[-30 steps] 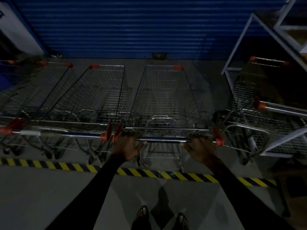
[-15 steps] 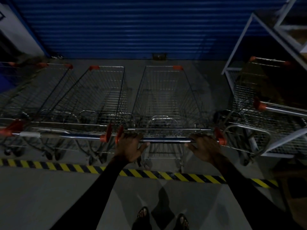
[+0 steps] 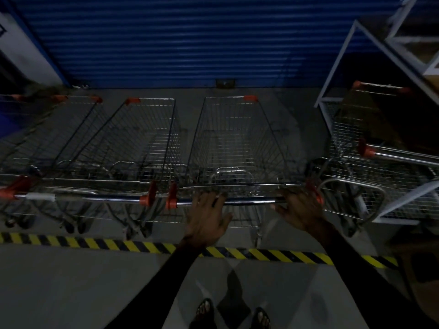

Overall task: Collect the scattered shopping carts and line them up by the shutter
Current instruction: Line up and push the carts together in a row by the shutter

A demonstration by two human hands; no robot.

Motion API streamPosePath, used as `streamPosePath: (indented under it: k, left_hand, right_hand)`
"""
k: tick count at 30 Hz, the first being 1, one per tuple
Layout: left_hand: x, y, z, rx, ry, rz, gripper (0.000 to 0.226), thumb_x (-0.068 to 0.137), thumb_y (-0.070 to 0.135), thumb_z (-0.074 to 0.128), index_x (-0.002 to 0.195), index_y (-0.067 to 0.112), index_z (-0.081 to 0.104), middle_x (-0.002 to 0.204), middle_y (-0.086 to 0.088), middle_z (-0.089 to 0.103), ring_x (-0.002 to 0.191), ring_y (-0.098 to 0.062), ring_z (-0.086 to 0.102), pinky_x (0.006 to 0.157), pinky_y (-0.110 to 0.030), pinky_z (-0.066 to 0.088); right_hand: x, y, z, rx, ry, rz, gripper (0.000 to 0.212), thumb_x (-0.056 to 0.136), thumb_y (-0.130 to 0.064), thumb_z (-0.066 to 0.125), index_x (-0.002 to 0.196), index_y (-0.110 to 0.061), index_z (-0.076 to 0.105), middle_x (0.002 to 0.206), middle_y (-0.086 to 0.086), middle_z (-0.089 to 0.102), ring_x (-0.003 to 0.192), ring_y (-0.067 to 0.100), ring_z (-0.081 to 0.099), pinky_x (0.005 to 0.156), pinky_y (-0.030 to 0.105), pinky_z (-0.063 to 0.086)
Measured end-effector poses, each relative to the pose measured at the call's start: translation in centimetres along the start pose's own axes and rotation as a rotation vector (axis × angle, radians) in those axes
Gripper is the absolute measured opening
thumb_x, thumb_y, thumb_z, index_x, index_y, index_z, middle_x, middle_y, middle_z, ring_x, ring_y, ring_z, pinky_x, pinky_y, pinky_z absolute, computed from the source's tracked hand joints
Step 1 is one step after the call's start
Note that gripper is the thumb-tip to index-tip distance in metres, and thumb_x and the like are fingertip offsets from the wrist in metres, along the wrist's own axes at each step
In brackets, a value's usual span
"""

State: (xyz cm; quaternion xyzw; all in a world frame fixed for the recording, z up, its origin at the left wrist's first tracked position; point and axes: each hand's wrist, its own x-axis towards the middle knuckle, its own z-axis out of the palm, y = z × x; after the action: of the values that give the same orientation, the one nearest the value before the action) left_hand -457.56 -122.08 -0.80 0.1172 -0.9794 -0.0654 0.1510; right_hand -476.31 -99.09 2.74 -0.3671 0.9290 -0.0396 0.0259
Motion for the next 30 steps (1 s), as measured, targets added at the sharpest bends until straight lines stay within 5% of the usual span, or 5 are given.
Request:
streamPosePath:
  k: [4,9,19,24,30]
  left_hand:
    - [-0.1,2.3,0.4,-0.028,-0.006,0.041,0.052,0.097,0.046,0.052,0.137,0.015,0.062,0.128,-0.009,0.063,0.117,-0.032,0.058,0.11,-0.052,0.04]
    - [0.0,4.2,0.4,-0.059,0.016,0.066,0.046,0.097,0.04,0.055,0.135,0.014,0.062,0.128,-0.01,0.062,0.117,-0.032,0.059,0.107,-0.05,0.042]
    - [-0.5,10.7,2.5,-0.27,0.087,0.206,0.04,0.092,0.029,0.074,0.129,0.014,0.068,0.123,-0.008,0.068,0.111,-0.032,0.061,0.101,-0.043,0.04]
    - [0.0,15.9,3.3,-0.398,-0.071,0.237,0.045,0.099,0.039,0.057,0.136,0.015,0.064,0.124,-0.007,0.068,0.114,-0.034,0.063,0.099,-0.049,0.052]
    - [1.3,24.0,3.2,-0.425,-0.03,0.27,0.043,0.099,0.043,0.056,0.131,0.017,0.067,0.118,-0.005,0.069,0.112,-0.028,0.057,0.095,-0.041,0.043]
  right_hand:
    - [-0.9,1.8,1.1,0.058,0.044,-0.025,0.054,0.083,-0.063,0.053,0.118,-0.029,0.077,0.119,-0.004,0.076,0.117,0.021,0.07,0.121,0.052,0.028]
    - [-2.5,2.8,0.7,0.118,0.067,-0.015,0.054,0.091,-0.053,0.058,0.133,-0.02,0.068,0.132,0.008,0.07,0.14,0.037,0.052,0.119,0.06,0.035]
    - [-12.6,1.8,1.1,0.351,0.156,0.361,0.064,0.096,-0.058,0.049,0.142,-0.015,0.062,0.141,0.011,0.064,0.127,0.036,0.061,0.102,0.054,0.047]
    - [-18.5,3.7,1.4,0.467,0.22,0.536,0.05,0.102,-0.047,0.064,0.145,-0.02,0.06,0.141,0.006,0.063,0.125,0.033,0.061,0.098,0.053,0.053]
    - [-24.6,8.1,0.9,0.588,0.301,0.665,0.053,0.104,-0.05,0.058,0.148,-0.022,0.055,0.142,0.002,0.062,0.127,0.026,0.06,0.099,0.048,0.054]
